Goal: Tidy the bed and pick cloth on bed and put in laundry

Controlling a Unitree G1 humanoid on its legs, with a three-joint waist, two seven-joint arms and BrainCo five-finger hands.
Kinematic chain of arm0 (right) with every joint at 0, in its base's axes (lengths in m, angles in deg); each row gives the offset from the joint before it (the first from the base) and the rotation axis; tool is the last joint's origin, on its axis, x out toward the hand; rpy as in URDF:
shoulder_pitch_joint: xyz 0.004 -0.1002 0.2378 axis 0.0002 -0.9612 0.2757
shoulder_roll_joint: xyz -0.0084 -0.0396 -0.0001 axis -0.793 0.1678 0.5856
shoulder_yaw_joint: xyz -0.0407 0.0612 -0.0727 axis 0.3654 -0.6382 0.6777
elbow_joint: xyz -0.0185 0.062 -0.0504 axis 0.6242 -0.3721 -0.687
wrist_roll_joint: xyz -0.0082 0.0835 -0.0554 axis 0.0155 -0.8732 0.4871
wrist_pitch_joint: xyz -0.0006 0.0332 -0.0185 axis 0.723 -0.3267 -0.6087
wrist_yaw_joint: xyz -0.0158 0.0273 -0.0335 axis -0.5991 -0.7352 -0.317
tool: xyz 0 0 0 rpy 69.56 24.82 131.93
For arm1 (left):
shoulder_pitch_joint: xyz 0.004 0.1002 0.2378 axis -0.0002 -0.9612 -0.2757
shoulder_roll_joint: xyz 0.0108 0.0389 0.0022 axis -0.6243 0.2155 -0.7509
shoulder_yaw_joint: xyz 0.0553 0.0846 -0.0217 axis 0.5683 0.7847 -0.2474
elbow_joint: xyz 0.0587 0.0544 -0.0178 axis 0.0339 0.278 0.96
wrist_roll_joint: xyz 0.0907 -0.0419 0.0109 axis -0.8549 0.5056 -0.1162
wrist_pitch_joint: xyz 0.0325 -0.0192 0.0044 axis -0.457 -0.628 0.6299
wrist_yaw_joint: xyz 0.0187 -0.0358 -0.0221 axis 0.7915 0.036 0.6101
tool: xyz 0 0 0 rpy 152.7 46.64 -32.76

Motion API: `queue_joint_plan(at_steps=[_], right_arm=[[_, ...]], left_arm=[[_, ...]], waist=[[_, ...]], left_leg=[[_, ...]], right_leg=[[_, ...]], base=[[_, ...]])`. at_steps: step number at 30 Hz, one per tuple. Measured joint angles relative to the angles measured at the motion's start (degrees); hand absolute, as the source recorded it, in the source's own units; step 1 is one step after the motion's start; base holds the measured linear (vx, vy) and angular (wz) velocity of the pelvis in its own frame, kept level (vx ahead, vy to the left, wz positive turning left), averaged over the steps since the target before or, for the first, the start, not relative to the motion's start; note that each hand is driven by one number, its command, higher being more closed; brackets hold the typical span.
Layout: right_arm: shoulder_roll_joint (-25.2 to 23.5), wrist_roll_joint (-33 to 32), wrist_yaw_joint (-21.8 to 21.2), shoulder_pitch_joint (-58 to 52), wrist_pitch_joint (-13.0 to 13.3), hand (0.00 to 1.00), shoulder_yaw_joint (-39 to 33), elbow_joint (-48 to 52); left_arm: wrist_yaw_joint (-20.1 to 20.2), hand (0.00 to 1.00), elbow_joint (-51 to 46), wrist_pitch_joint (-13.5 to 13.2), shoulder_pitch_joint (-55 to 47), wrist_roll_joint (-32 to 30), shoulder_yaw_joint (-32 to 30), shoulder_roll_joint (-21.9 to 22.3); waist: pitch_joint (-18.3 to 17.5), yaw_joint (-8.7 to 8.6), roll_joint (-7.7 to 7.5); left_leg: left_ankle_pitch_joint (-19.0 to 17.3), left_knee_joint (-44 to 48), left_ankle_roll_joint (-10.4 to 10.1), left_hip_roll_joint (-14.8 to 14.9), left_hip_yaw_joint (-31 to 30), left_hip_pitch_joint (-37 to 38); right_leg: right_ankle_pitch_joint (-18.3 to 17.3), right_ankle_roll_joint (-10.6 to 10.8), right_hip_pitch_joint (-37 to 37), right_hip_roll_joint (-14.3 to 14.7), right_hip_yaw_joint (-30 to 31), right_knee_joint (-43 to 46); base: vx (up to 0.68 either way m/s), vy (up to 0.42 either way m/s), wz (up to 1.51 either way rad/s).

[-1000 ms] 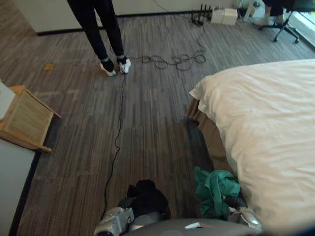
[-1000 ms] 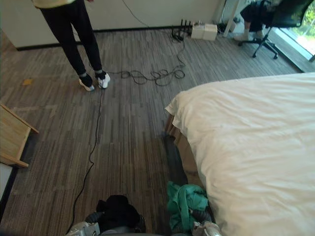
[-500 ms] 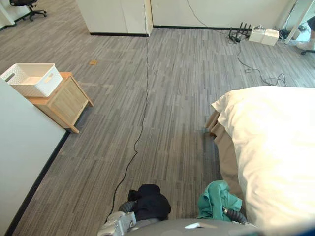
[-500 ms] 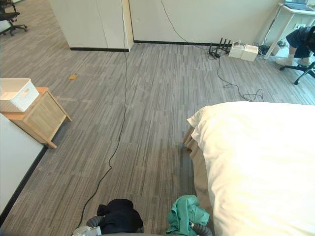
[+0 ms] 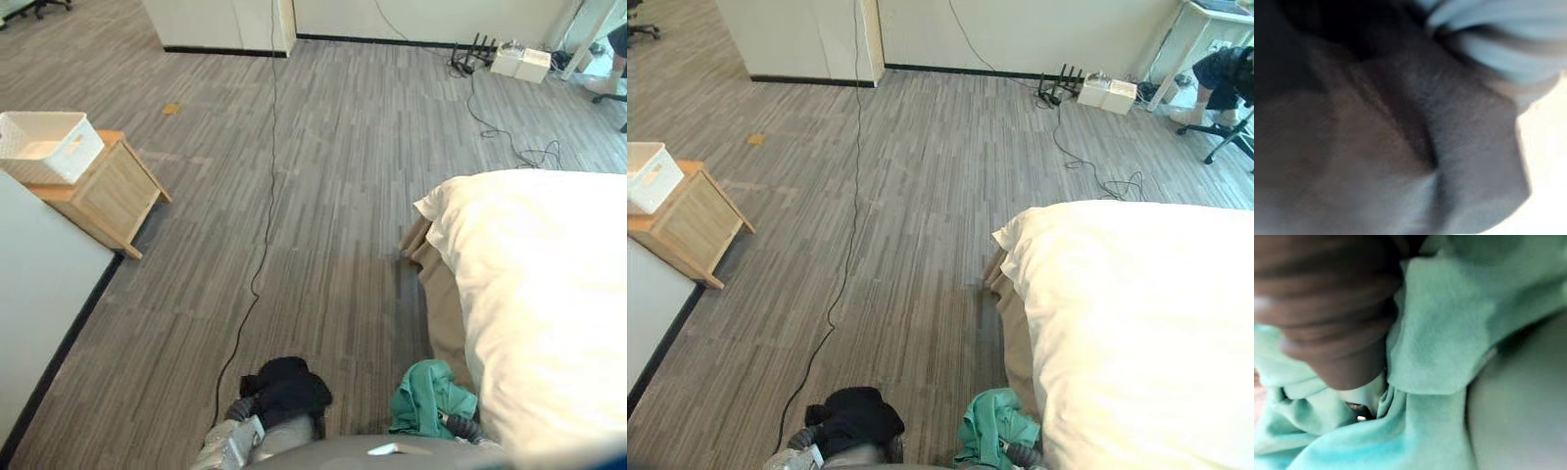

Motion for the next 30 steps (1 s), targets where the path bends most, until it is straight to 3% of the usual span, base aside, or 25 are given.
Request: queue_joint_plan(at_steps=[2, 3, 5, 6, 8, 9, 10, 11, 13, 14, 15, 16, 17, 18, 20, 22, 24, 26, 27, 28, 30], right_arm=[[0.39, 0.01, 0.55, 0.04, -0.51, 1.0, 1.28, 0.18], [0.3, 0.08, 0.86, -0.02, -0.97, 1.0, 1.39, 0.46], [0.51, 0.07, 0.94, 0.31, -1.35, 1.0, 0.89, 1.67], [0.48, 0.18, 1.12, 0.35, -1.66, 1.0, 0.08, 1.7], [0.29, 1.23, 1.31, 0.21, -2.08, 1.0, -0.96, 1.53], [0.32, 1.83, 1.39, 0.14, -2.14, 1.0, -1.15, 1.39], [0.41, 1.84, 1.44, 0.11, -2.1, 1.0, -1.54, 1.25], [0.21, 1.92, 1.94, 0.03, -2.15, 1.0, -2.39, -0.06], [-0.59, 1.77, 2.38, -0.42, -2.1, 1.0, -4.68, -1.73], [-1.54, 1.59, 2.8, -0.55, -2.04, 1.0, -6.65, -1.74], [-1.95, 1.24, 3.32, -0.31, -1.97, 1.0, -8.01, -2.42], [-1.92, 0.92, 3.66, 1.07, -1.87, 1.0, -8.94, -3.67], [-1.88, 0.48, 3.78, 1.75, -1.74, 1.0, -9.36, -4.16], [-1.93, -0.13, 4.15, 2.81, -0.72, 1.0, -9.62, -4.62], [-1.73, -0.58, 4.23, 2.94, 0.19, 1.0, -9.36, -4.33], [-2.12, -1.28, 4.06, 1.48, 1.45, 1.0, -7.77, -0.98], [-3.34, -2.44, 3.99, 0.43, 2.75, 1.0, -7.84, 1.73], [-4.08, -4.18, 3.97, -0.9, 3.77, 1.0, -7.88, 3.5], [-4.12, -5.27, 4.02, -1.03, 3.9, 1.0, -7.92, 3.37], [-4.12, -5.79, 4.04, -1.1, 3.89, 1.0, -7.92, 3.36], [-3.99, -6.12, 4.01, -1.02, 4.16, 1.0, -7.61, 3.51]], left_arm=[[-0.23, 1.0, -0.07, -0.08, -0.16, 1.31, 0.18, 0.05], [-0.66, 1.0, -0.07, -0.11, -0.4, 2.52, 0.2, 0.11], [-1.38, 1.0, -0.06, -0.12, -0.61, 4.0, 0.13, 0.23], [-1.47, 1.0, -0.17, -0.21, -0.88, 4.53, -0.08, 0.35], [-1.38, 1.0, -0.2, -0.19, -1.07, 4.48, 0.11, 0.66], [-1.33, 1.0, -0.4, -0.21, -1.43, 4.44, 0.36, 0.64], [-1.34, 1.0, -0.29, -0.25, -1.46, 4.41, 0.39, 0.67], [-1.26, 1.0, 0.01, -0.23, -1.54, 4.46, 0.43, 0.29], [-1.48, 1.0, 0.32, -0.22, -1.5, 4.48, 0.64, -0.18], [-1.64, 1.0, 0.57, -0.21, -1.49, 4.47, 1.08, -0.48], [-1.68, 1.0, 0.68, -0.19, -1.45, 4.39, 1.45, -0.93], [-1.73, 1.0, 0.99, -0.13, -1.33, 3.59, 2.32, -1.8], [-1.72, 1.0, 1.26, -0.17, -1.26, 2.88, 2.85, -2.33], [-1.74, 1.0, 2.27, -0.33, -1.24, 0.47, 3.24, -3.44], [-1.88, 1.0, 2.96, -0.24, -2.03, -1.55, 4.14, -4.1], [-1.89, 1.0, 2.87, -0.08, -2.05, -2.66, 5.47, -4.03], [-1.85, 1.0, 2.37, 0.02, -1.49, -2.62, 6.45, -3.74], [-1.83, 1.0, 2.36, 0.17, -0.53, -2.63, 7.18, -2.45], [-1.68, 1.0, 2.15, -0.07, 0.04, -3.0, 7.25, -1.61], [-1.73, 1.0, 2.14, -0.14, 0.31, -2.92, 7.24, -1.52], [-2.32, 1.0, 2.15, -0.18, 0.94, -3.03, 7.15, -0.14]], waist=[[0.01, 0.4, 0.31], [0.06, 0.31, -0.28], [0.03, 0.35, 0.15], [0.1, 0.25, 0.32], [0.11, 0.56, 0.21], [0.01, 0.7, 0.31], [-0.08, 0.61, 0.7], [-0.56, 0.54, 0.22], [-2.32, 0.92, -0.89], [-3.52, 1.04, -1.63], [-3.87, 1.17, -2.3], [-3.59, 1.25, -2.98], [-3.4, 1.18, -3.15], [-3.02, 1.41, -3.1], [-3.4, 1.39, -3.03], [-3.78, 0.7, -1.99], [-3.68, -0.46, -2.0], [-3.63, -1.57, -1.84], [-3.59, -1.6, -1.73], [-3.54, -1.6, -1.62], [-2.76, -1.55, -0.21]], left_leg=[[0.15, 4.78, -0.42, 0.86, 0.14, -1.17], [-0.23, 6.08, -2.05, 1.23, 0.87, -1.99], [-4.9, 2.96, -2.37, 2.34, 2.3, -2.23], [-5.27, -1.21, -2.63, 2.92, 3.65, -2.94], [-3.92, -9.29, -2.88, 3.26, 4.85, -3.16], [-2.51, -13.35, -2.78, 3.57, 4.64, -3.48], [-0.73, -13.67, -2.82, 3.94, 4.8, -3.97], [1.13, -11.95, -0.92, 2.77, 5.28, -4.11], [-2.01, -10.88, 0.78, -0.26, 6.05, -4.72], [-2.92, -11.62, 1.52, -2.29, 5.91, -4.31], [-3.69, -12.16, 2.09, -3.47, 5.93, -3.42], [-5.01, -12.83, 2.95, -4.73, 5.94, -1.08], [-5.75, -13.25, 3.17, -5.08, 6.02, 0.33], [-7.3, -15.24, 3.23, -6.0, 5.91, 4.71], [-7.64, -19.63, 2.97, -6.68, 5.8, 10.8], [-7.63, -26.08, 2.63, -6.54, 4.34, 17.76], [-8.21, -28.28, 1.96, -6.56, 1.59, 20.76], [-9.19, -28.89, 1.09, -5.95, -1.1, 23.05], [-10.28, -28.74, -0.16, -5.17, -2.38, 24.5], [-10.94, -28.61, -0.69, -4.65, -2.89, 25.23], [-14.23, -28.55, -3.27, -1.52, -5.43, 29.0]], right_leg=[[-2.69, -1.08, 1.04, -0.04, -0.08, 1.25], [-3.21, -1.35, 1.5, -0.51, 0.04, 1.56], [-3.32, -1.54, 1.76, -0.77, -0.02, 1.83], [-3.53, -1.78, 1.91, -1.74, -0.15, 1.63], [-4.75, -1.24, 2.93, -3.63, -0.16, 0.34], [-7.76, -0.1, 4.33, -4.54, 0.01, -1.22], [-8.56, 0.92, 5.03, -4.71, -0.02, -1.64], [-9.25, 0.25, 6.32, -5.92, -0.04, -1.97], [-5.9, 0.18, 5.17, -7.88, 2.25, 0.48], [-3.58, 0.96, 3.13, -9.32, 4.03, 4.55], [-1.69, 3.14, 1.61, -10.49, 4.97, 9.0], [2.04, 6.16, -1.53, -11.97, 6.14, 18.3], [5.08, 7.11, -3.88, -12.56, 7.31, 24.14], [10.73, 8.77, -10.82, -13.61, 9.41, 40.74], [9.88, 7.27, -16.69, -13.66, 8.77, 51.96], [7.41, 4.26, -25.71, -10.84, 5.76, 55.89], [5.76, 3.89, -31.68, -9.45, 2.98, 51.06], [4.62, 3.12, -33.66, -8.98, -0.88, 38.28], [5.14, 2.47, -33.39, -8.78, -3.9, 26.51], [5.57, 2.13, -33.43, -8.64, -4.94, 21.23], [10.56, 1.47, -34.11, -6.66, -4.3, 7.75]], base=[[-0.04, -0.031, -0.01], [0.01, 0.006, 0.04], [0.05, 0.07, -0.01], [0.07, 0.118, 0.01], [0.13, 0.175, -0.04], [0.18, 0.22, 0.0], [0.27, 0.309, 0.2], [0.38, 0.334, 0.28], [0.48, 0.338, 0.38], [0.47, 0.3, 0.41], [0.56, 0.356, 0.41], [0.37, 0.222, 0.23], [0.52, 0.283, 0.09], [0.42, 0.213, -0.09], [0.44, 0.198, -0.15], [0.42, 0.118, 0.14], [0.34, -0.004, 0.64], [0.53, -0.094, 0.94], [0.51, -0.129, 0.89], [0.58, -0.17, 0.8], [0.64, -0.228, 0.65]])
